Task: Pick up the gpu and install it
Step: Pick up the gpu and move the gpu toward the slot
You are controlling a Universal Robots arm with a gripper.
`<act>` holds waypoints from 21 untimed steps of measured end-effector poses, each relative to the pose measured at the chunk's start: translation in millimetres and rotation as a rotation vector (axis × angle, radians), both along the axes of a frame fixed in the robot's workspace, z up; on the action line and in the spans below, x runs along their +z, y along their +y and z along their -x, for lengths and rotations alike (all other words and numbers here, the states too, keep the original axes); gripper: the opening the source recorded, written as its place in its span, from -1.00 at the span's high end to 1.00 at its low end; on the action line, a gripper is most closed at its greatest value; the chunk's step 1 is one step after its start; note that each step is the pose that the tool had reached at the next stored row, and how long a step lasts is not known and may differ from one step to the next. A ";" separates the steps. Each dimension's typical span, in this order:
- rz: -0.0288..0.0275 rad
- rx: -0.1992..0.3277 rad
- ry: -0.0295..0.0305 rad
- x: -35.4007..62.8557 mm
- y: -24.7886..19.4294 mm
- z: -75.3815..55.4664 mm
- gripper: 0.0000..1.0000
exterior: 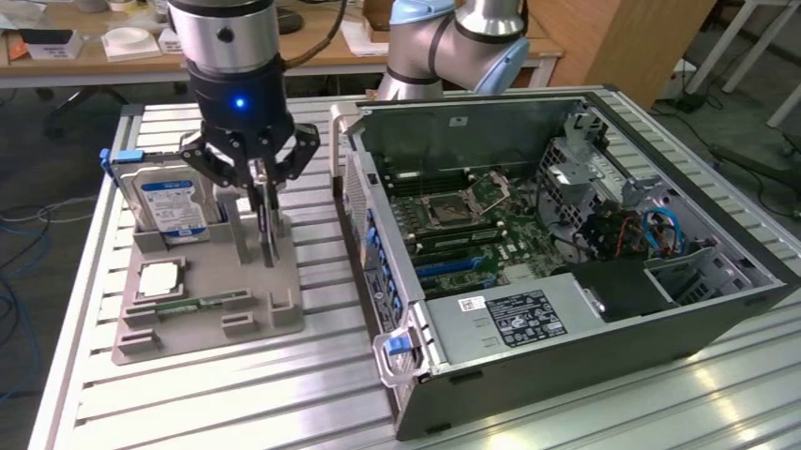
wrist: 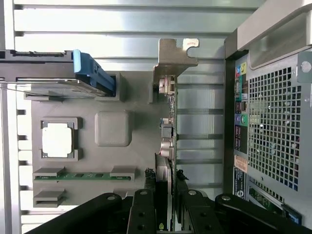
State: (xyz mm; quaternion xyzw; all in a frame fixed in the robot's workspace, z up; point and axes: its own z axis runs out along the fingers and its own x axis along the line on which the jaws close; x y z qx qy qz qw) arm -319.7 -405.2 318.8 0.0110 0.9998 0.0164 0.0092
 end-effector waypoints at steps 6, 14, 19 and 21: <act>0.0000 0.000 0.0000 19.1 0.0 0.0 0.47; 0.0000 0.000 0.0000 47.9 0.0 -0.4 0.47; 0.0000 0.000 0.0000 62.1 0.0 -0.4 0.47; 0.0001 0.000 0.0001 68.4 0.0 -0.4 0.47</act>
